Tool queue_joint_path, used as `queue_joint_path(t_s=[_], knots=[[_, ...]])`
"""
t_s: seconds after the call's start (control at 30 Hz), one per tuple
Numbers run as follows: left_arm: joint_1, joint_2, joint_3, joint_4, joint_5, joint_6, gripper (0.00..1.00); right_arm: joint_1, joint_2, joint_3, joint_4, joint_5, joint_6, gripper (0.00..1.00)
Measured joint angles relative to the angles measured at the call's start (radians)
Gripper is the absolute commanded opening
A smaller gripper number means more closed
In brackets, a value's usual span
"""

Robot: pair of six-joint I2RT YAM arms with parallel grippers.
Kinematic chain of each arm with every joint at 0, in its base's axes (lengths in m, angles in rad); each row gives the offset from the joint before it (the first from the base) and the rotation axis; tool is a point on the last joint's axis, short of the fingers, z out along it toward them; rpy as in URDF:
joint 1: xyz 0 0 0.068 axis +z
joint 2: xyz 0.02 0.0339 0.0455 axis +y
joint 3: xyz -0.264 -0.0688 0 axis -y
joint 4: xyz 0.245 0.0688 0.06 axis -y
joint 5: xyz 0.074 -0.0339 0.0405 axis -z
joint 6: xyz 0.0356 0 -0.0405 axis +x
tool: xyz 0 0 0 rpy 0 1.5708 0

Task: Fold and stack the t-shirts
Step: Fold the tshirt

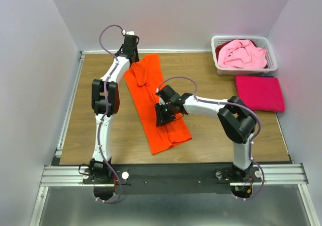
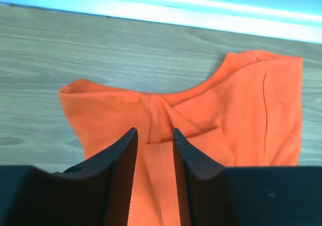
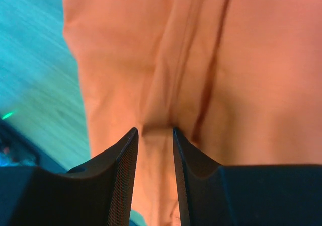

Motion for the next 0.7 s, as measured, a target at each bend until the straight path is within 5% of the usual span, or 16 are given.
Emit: queue_joint_path(t_s=[0.3,0.57,0.7], knots=[[0.005,-0.407,-0.235,0.048,-0.035,0.004,0.48,0.046,-0.117,-0.010,-0.018,0.171,-0.068,0.41],[0.004,-1.006,-0.687,0.140,0.011,-0.030,0.48,0.111,-0.127,-0.088,-0.051,0.177,-0.072,0.40],[-0.010,-1.175,-0.951,0.137,0.093,-0.049,0.48,0.151,-0.143,-0.148,-0.075,0.191,-0.048,0.40]])
